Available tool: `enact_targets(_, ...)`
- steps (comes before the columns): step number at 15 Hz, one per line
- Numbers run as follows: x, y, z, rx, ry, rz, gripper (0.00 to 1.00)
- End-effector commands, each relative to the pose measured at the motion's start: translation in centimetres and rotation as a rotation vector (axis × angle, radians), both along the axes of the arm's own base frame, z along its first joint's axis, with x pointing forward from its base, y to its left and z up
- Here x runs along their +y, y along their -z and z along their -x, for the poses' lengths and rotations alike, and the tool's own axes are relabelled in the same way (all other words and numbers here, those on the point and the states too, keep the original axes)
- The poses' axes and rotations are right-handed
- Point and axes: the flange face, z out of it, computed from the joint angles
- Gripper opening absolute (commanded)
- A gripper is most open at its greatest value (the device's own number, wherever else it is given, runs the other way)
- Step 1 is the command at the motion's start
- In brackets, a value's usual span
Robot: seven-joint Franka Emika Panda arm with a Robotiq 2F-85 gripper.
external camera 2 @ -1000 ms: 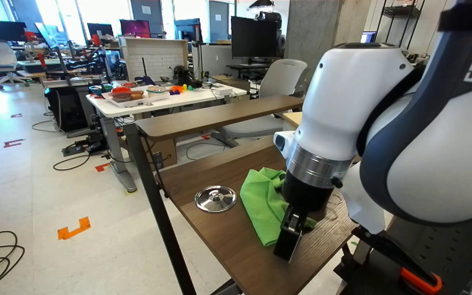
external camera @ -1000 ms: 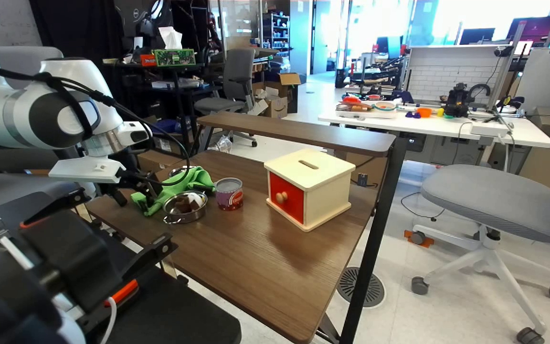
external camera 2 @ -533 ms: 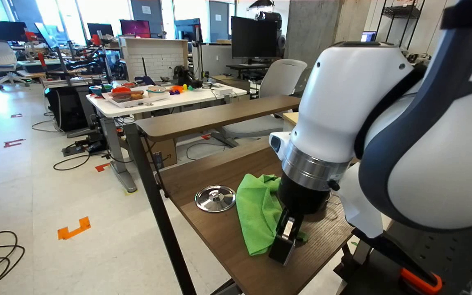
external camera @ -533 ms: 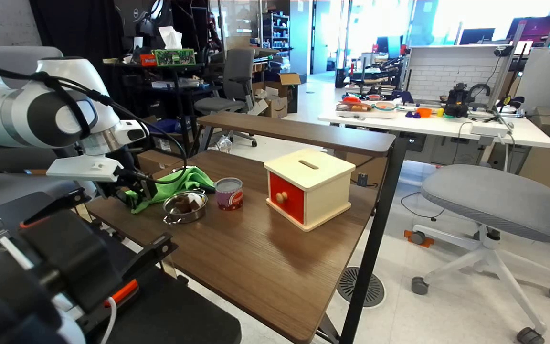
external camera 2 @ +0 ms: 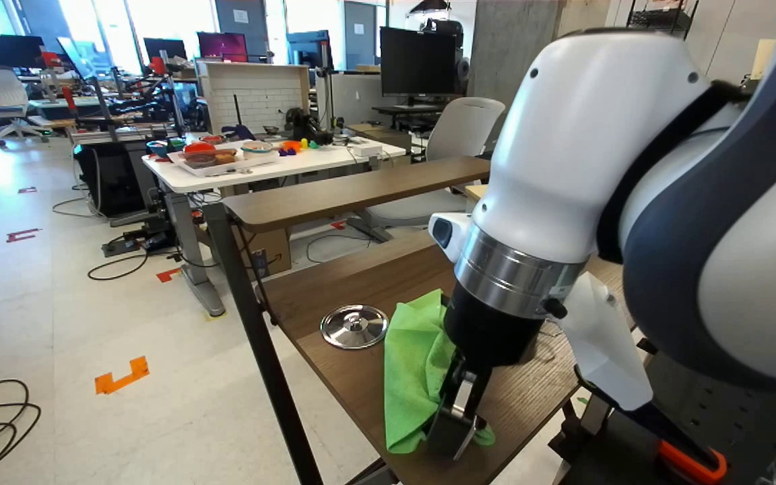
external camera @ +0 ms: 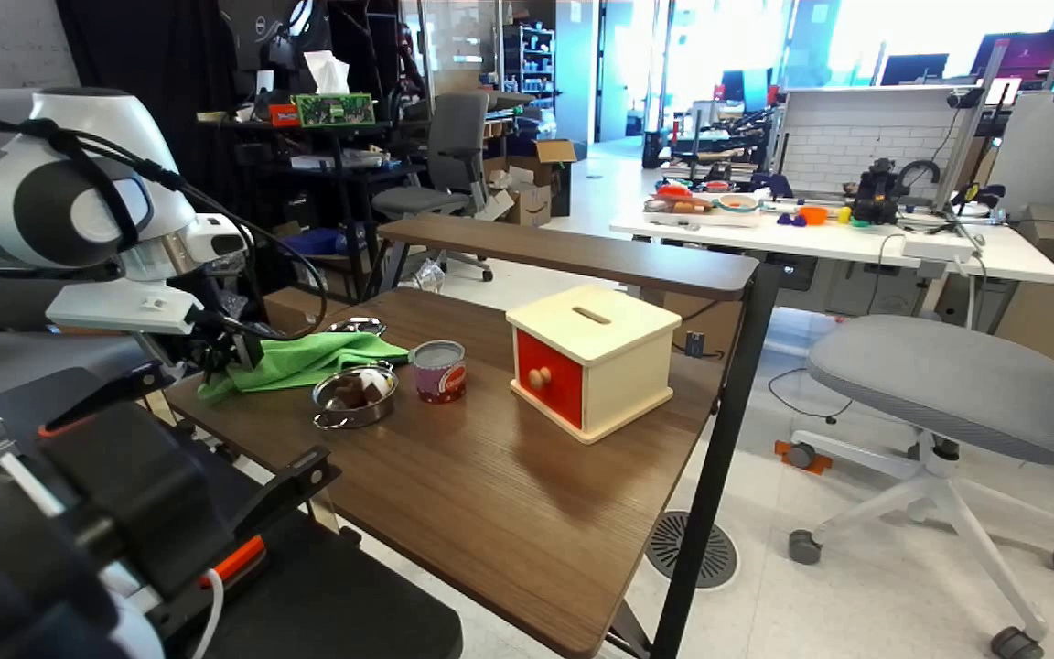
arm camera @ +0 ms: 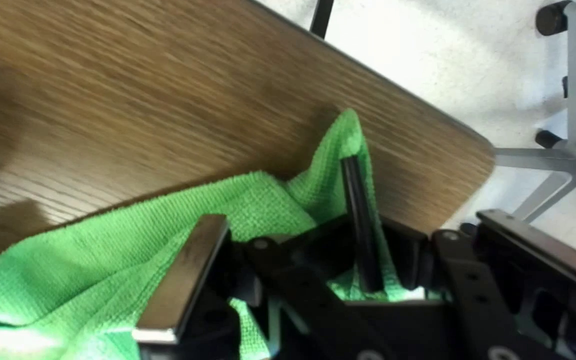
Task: Move the green cloth on the table
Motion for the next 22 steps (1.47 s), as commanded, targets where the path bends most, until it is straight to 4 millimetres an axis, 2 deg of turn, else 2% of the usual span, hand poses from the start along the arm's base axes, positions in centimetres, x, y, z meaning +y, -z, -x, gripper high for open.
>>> enact_targets(1,0.9,-4.3,1.1,-0.034,-0.04,-0.073,0.0)
enact_targets(6,1.4,-9.0,1.2,-0.067,-0.039,-0.152,0.0)
enact_targets(10,0.2,-10.7,0.1,-0.088,0.006,-0.205,0.0)
enact_targets(16,-4.4,-9.7,-4.2,-0.131,0.123,-0.198,0.0)
enact_targets(22,-9.5,-6.0,-6.8,-0.12,0.211,-0.112,0.0)
